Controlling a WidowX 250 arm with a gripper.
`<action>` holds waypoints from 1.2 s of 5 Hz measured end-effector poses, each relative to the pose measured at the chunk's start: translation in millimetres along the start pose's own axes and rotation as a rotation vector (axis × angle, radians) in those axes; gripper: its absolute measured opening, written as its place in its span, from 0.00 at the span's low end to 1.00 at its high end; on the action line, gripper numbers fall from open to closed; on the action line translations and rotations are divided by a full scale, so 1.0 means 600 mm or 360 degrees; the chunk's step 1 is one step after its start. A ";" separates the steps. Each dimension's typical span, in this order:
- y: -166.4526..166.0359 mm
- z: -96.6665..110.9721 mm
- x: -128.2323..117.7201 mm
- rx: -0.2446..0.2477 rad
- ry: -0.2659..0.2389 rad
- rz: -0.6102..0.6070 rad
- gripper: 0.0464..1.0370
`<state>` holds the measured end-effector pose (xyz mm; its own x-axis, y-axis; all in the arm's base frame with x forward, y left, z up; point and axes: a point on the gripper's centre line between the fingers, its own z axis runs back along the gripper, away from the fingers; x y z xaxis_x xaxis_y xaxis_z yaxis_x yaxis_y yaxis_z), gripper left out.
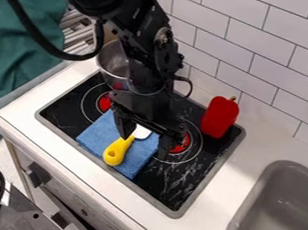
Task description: Move the red pepper to the left side of the stove
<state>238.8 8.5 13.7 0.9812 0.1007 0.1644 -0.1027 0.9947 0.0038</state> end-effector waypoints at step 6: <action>-0.112 -0.021 0.162 0.0218 -0.0133 -0.0073 0.97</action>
<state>342.9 -48.4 17.1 0.9690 0.0475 0.2426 -0.0851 0.9855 0.1468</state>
